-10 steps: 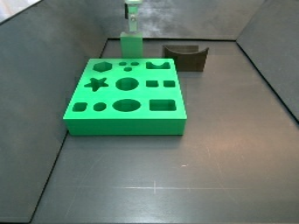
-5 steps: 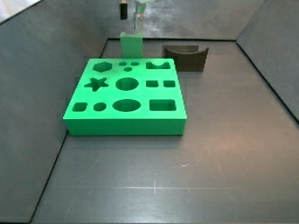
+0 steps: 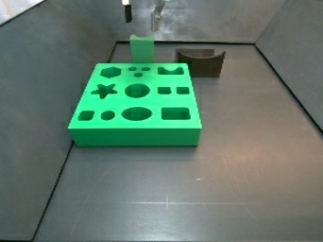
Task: Pick up the arch object. Move up. Rotate the arch object. Move to above the board. Insert the arch object.
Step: Rotate the arch object.
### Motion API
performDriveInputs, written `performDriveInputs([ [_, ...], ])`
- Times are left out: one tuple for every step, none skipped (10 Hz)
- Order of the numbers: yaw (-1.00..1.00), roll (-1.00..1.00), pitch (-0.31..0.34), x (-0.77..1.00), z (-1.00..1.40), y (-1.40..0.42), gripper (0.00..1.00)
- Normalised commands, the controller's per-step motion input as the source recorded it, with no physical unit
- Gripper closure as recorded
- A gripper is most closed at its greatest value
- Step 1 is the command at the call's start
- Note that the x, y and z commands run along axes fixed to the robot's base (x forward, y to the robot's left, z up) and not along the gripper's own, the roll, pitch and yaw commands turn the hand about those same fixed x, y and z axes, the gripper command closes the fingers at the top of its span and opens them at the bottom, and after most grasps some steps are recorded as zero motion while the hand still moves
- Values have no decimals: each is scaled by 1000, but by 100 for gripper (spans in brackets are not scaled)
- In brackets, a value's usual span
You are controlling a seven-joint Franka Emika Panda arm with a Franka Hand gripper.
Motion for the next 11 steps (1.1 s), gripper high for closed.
performDriveInputs([
  [1000,10,16,32,-28,1,0],
  [1000,12,18,32,-27,0,0],
  [1000,13,20,33,-27,0,0],
  [1000,15,23,33,-27,0,0],
  [1000,18,27,33,-26,0,0],
  [1000,23,34,33,-25,0,0],
  [966,27,41,33,-25,0,0],
  [640,27,40,34,-24,1,0],
  [429,28,40,34,-23,1,0],
  [323,28,40,34,-23,1,0],
  [154,28,39,0,-1000,0,0],
])
